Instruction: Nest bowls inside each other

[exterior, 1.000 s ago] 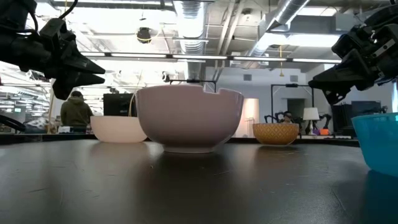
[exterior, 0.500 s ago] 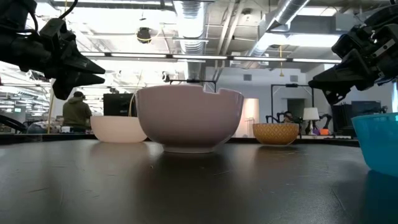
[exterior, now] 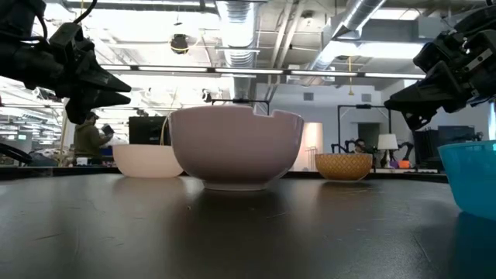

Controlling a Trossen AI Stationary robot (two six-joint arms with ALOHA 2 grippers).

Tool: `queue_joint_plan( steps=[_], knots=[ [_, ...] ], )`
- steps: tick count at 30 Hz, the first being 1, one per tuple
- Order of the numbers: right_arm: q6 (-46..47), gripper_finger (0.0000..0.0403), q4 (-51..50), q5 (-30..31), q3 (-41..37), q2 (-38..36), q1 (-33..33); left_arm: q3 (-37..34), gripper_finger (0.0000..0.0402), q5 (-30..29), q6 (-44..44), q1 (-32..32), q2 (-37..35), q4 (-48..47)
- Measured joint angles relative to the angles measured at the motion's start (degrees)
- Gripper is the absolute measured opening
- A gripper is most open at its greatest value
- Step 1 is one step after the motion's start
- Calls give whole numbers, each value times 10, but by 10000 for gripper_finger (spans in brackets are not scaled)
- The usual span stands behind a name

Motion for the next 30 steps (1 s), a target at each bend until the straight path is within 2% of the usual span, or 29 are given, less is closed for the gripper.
queue_joint_plan(
  steps=[8, 11, 14, 18, 22, 30],
  knots=[
    [0, 60, 0, 0, 0, 0, 0, -2, 125, -4, -21, 0, 0, 16],
    [0, 60, 0, 0, 0, 0, 0, -2, 125, 7, -79, 0, 0, 17],
    [0, 60, 0, 0, 0, 0, 0, -2, 125, 11, -90, 0, 0, 12],
    [0, 60, 0, 0, 0, 0, 0, 0, 125, -19, -105, 0, 0, 3],
    [0, 60, 0, 0, 0, 0, 0, 1, 125, -75, -185, 0, 0, 5],
    [0, 60, 30, 8, 0, 0, 0, -1, 125, -44, -226, 0, 0, 40]
  ],
)
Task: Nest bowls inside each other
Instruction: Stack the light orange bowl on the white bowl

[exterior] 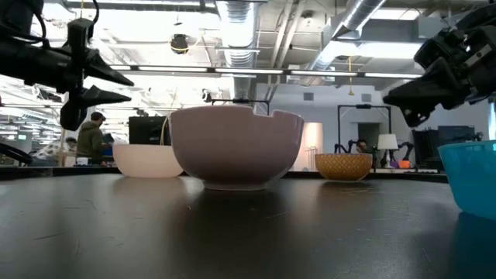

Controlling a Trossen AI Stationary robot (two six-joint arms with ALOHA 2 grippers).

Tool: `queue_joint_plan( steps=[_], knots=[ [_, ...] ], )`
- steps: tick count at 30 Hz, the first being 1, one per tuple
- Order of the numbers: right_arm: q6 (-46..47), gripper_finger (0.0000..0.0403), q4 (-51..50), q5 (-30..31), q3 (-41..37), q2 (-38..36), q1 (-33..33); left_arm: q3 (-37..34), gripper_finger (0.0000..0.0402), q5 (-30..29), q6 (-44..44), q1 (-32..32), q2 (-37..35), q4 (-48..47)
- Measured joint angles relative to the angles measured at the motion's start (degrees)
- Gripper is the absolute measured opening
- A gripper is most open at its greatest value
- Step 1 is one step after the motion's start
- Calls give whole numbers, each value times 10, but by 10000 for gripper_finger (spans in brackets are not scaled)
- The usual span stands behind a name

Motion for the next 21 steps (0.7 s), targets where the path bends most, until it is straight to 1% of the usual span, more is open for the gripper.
queue_joint_plan(
  steps=[3, 5, 6, 9, 10, 12, 15, 18, 21],
  knots=[
    [0, 60, 60, 54, 0, 0, 0, 0, 125, -32, 12, 0, 9, 43],
    [-1, 60, 112, 90, 3, 3, -1, 0, 125, -58, 39, 0, 25, 97],
    [-1, 60, 120, 105, 10, 6, -3, 0, 125, -67, 57, 0, 34, 126],
    [16, 60, 142, 158, 57, 27, -13, 1, 125, -74, 131, 1, 75, 211],
    [27, 60, 142, 176, 74, 40, -16, 8, 125, -78, 146, 3, 91, 218],
    [42, 60, 143, 190, 114, 71, -24, 33, 125, -85, 161, 12, 129, 199],
    [45, 60, 141, 189, 176, 147, -33, 84, 125, -85, 195, 35, 191, 136],
    [38, 60, 140, 188, 248, 243, -42, 139, 125, -86, 238, 70, 248, 50],
    [69, 60, 141, 188, 327, 348, -52, 199, 125, -94, 266, 110, 292, -56]
  ],
)
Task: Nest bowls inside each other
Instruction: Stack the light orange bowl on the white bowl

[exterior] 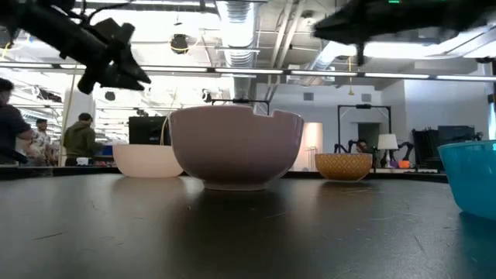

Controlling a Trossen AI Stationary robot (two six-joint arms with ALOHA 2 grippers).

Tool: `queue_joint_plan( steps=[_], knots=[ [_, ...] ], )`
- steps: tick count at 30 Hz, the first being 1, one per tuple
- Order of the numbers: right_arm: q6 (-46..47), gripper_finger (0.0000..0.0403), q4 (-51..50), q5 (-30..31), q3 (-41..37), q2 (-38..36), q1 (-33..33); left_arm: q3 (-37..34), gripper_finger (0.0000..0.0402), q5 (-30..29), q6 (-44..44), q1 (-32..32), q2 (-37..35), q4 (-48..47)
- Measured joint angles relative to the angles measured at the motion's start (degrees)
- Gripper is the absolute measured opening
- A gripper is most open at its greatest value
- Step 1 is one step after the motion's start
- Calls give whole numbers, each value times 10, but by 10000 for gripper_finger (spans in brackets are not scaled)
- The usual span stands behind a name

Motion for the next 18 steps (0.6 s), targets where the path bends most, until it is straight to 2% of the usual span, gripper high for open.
queue_joint_plan(
  steps=[4, 7, 14, 18],
  knots=[
    [11, 60, -4, -1, 113, 146, -19, 72, 125, -30, 7, 49, 37, -130],
    [11, 60, -30, -2, 213, 251, -33, 101, 125, -38, 10, 82, 51, -171],
    [12, 66, -310, -3, 505, 479, -69, 106, 125, 8, 2, 129, 52, -201],
    [6, 91, -458, -5, 680, 596, -78, 106, 125, 33, -5, 132, 53, -222]
  ],
)
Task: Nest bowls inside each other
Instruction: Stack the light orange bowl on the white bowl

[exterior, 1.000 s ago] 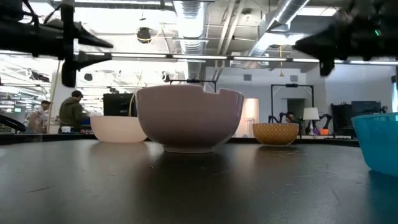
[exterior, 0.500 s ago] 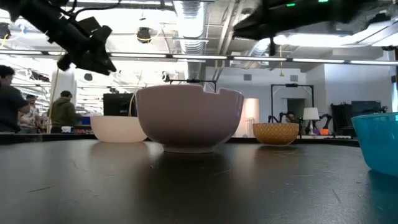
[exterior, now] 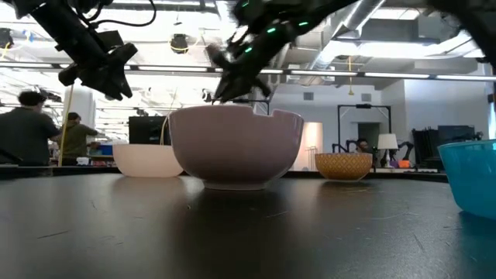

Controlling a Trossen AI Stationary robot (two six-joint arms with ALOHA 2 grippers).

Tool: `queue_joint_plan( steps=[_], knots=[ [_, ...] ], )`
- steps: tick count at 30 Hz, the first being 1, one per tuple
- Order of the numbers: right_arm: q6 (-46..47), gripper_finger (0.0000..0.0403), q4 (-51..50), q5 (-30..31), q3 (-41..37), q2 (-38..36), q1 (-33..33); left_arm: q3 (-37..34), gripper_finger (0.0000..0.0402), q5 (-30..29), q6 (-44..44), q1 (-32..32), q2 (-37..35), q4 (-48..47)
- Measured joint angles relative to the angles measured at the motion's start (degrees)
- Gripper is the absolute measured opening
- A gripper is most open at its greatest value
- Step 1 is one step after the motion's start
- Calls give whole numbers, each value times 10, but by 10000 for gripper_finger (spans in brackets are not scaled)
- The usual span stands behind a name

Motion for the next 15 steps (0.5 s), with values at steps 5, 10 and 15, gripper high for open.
queue_joint_plan(
  steps=[5, 10, 15],
  knots=[
    [0, 156, -88, -50, 179, 123, -11, 0, 125, 18, -15, 0, -3, -10],
    [16, 232, -146, -65, 304, 221, -27, 0, 125, 31, -32, 0, -8, -18],
    [41, 255, -151, -73, 328, 265, -31, 0, 125, 46, -53, 0, -13, -32]
  ],
)
